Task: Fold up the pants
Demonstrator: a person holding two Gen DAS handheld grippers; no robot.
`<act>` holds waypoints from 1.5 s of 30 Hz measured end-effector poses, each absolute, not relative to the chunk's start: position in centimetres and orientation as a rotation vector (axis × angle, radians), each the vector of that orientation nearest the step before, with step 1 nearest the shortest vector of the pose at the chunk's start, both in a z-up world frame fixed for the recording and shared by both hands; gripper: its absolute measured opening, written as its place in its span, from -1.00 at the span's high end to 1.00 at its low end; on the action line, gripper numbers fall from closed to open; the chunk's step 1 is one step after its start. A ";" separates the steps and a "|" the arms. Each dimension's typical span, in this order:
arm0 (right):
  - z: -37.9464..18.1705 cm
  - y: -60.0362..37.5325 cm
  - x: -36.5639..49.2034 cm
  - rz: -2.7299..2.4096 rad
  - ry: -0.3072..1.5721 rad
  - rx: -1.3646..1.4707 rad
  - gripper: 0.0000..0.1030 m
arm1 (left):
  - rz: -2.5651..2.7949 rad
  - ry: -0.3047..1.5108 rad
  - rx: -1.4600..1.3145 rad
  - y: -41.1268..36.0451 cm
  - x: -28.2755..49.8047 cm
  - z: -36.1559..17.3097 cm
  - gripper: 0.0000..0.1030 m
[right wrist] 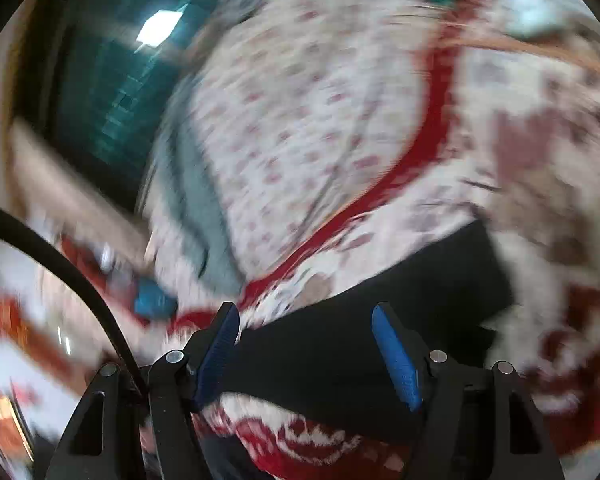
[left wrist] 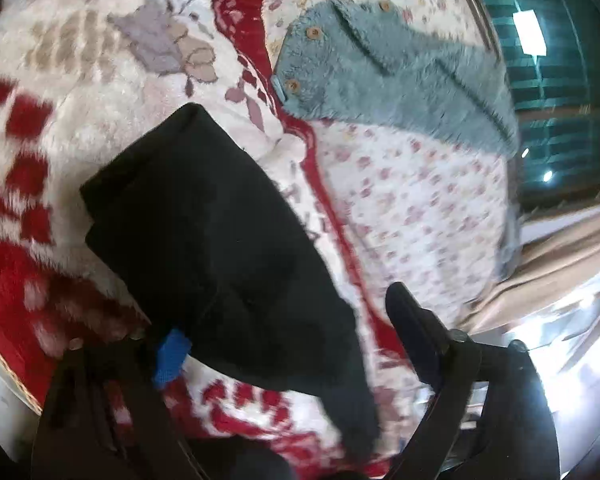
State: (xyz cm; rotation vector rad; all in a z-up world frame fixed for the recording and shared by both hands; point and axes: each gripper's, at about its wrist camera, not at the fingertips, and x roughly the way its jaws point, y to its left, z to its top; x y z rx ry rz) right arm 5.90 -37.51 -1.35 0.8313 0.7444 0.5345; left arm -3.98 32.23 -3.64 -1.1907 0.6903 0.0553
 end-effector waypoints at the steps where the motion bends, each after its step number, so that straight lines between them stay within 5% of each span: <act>1: -1.8 -38.8 6.0 0.507 0.751 0.887 -0.30 | 0.077 0.713 -1.145 31.9 -3.6 -3.5 -0.01; 3: -2.5 -41.0 6.1 0.426 0.801 0.915 -0.30 | 0.106 0.785 -1.055 31.3 -2.6 -3.6 0.74; 5: -3.7 -42.1 6.8 0.394 0.934 0.896 -0.30 | 0.143 0.807 -1.004 31.0 -2.3 -3.8 0.85; 12: -7.1 -42.2 10.2 0.413 1.113 0.879 -0.22 | 0.121 0.734 -0.935 30.5 -2.9 -1.6 0.90; 14: -8.1 -41.5 11.9 0.437 1.156 0.857 0.22 | 0.116 0.723 -0.938 30.9 -2.8 -1.0 0.90; 15: -8.4 -41.3 12.4 0.455 1.167 0.852 0.68 | 0.116 0.714 -0.939 31.0 -2.8 -0.6 0.90; 16: -8.3 -41.0 12.9 0.476 1.168 0.824 0.91 | 0.120 0.703 -0.938 31.2 -2.9 -0.3 0.90; 19: -6.7 -40.0 12.9 0.513 1.115 0.680 0.92 | 0.119 0.660 -0.961 32.4 -3.7 0.9 0.91; 25: -3.1 -42.2 11.4 0.567 0.946 0.840 0.93 | 0.104 0.617 -0.992 33.9 -2.5 2.4 0.91; 35: -2.8 -38.8 19.0 0.492 0.890 0.959 0.93 | 0.166 0.645 -1.008 35.8 10.7 1.6 0.89; 36: -3.3 -38.2 20.9 0.479 0.880 0.988 0.92 | 0.178 0.668 -1.003 36.0 12.7 1.4 0.87; 38: -4.5 -37.0 24.3 0.501 0.837 1.058 0.77 | 0.202 0.776 -0.982 36.8 17.5 0.1 0.39; 39: -4.9 -36.4 25.6 0.478 0.855 1.033 0.30 | 0.210 0.814 -0.996 37.1 18.4 -0.6 -0.22; 40: -5.4 -35.8 26.6 0.409 0.905 1.002 -0.08 | 0.224 0.845 -1.023 37.5 19.0 -1.5 -0.45; 45: -5.1 -34.8 24.2 0.465 0.981 0.933 -0.08 | 0.103 0.874 -1.081 37.3 16.5 -3.6 -0.49</act>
